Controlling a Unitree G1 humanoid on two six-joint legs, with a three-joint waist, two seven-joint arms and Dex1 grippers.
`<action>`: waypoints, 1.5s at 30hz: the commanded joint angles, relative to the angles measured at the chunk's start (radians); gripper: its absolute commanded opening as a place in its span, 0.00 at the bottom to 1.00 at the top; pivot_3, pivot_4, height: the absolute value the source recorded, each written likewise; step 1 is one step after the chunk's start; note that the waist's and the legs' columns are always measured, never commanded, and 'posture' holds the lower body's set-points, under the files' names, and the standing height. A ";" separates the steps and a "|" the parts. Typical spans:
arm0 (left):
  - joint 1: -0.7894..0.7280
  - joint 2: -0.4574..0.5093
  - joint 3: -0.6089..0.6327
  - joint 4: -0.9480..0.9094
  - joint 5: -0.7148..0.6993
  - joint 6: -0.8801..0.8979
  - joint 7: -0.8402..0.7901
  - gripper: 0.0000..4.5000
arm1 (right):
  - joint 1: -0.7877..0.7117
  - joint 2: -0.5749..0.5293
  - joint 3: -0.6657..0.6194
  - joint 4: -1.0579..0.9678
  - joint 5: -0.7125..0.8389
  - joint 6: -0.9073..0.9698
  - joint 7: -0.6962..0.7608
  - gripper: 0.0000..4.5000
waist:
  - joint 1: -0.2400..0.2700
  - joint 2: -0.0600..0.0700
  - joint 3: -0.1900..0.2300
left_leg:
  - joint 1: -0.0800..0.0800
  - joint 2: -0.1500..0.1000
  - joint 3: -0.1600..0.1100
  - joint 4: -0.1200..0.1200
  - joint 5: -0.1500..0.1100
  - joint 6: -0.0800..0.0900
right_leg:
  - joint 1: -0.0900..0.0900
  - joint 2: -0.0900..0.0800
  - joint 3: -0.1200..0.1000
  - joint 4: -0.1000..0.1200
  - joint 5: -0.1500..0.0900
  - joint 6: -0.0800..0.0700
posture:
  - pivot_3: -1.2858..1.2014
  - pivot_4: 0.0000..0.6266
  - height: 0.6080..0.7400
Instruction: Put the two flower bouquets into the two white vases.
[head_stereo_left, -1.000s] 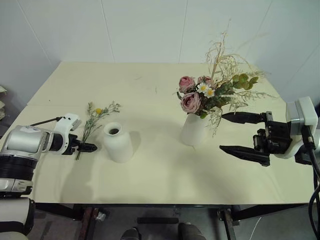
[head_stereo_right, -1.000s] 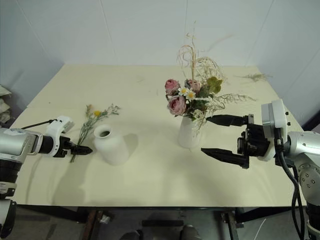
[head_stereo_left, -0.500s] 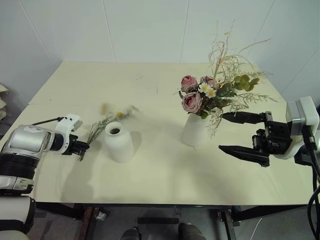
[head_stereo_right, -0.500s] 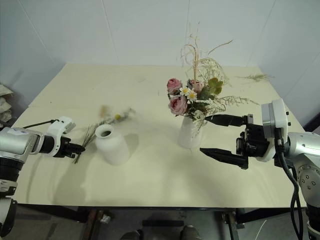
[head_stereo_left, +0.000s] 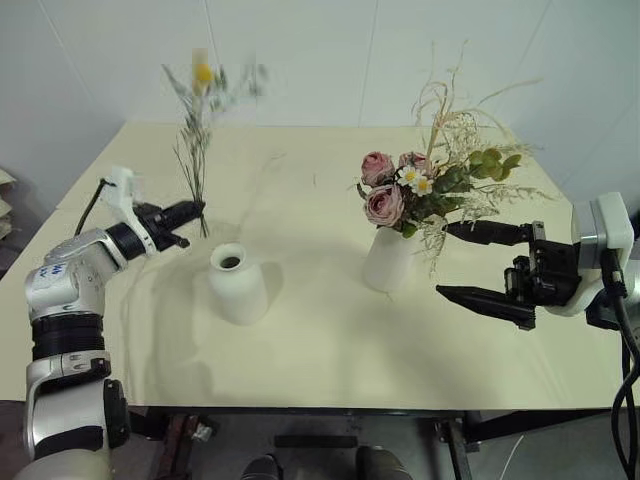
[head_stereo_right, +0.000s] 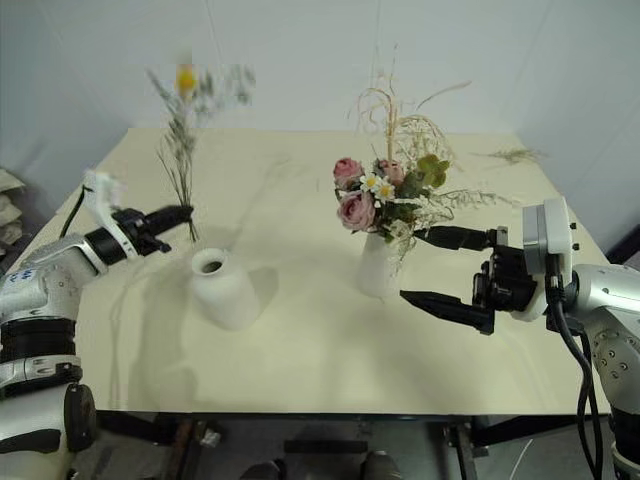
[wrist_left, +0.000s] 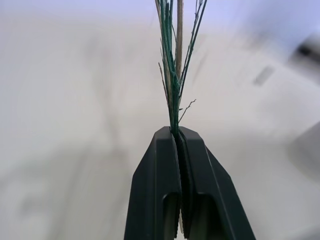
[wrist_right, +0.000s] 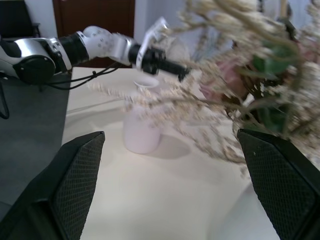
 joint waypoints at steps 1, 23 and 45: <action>-0.035 -0.024 0.085 -0.100 -0.150 -0.023 -0.057 0.00 | -0.012 0.012 -0.015 0.002 -0.006 -0.023 -0.007 1.00 | 0.001 0.000 0.000 | 0.000 0.000 0.000 0.000 0.000 0.000 | 0.000 0.000 0.000 0.000 0.000 0.000 | 0.52 0.24 1.00; 0.159 -0.004 0.012 -0.283 -0.324 0.068 -0.223 0.00 | 0.042 0.047 -0.034 -0.025 -0.035 -0.047 -0.057 1.00 | 0.002 0.000 0.000 | 0.001 0.000 0.000 0.003 0.000 0.000 | 0.001 0.000 0.000 0.000 0.000 0.000 | 0.52 0.24 1.00; 0.277 -0.041 -0.036 -0.304 -0.274 -0.067 -0.238 0.00 | 0.045 0.065 -0.026 -0.038 -0.041 -0.048 -0.108 1.00 | 0.002 0.000 0.000 | 0.000 0.000 0.000 0.003 0.000 0.000 | 0.002 0.000 0.000 -0.001 0.000 -0.001 | 0.52 0.24 1.00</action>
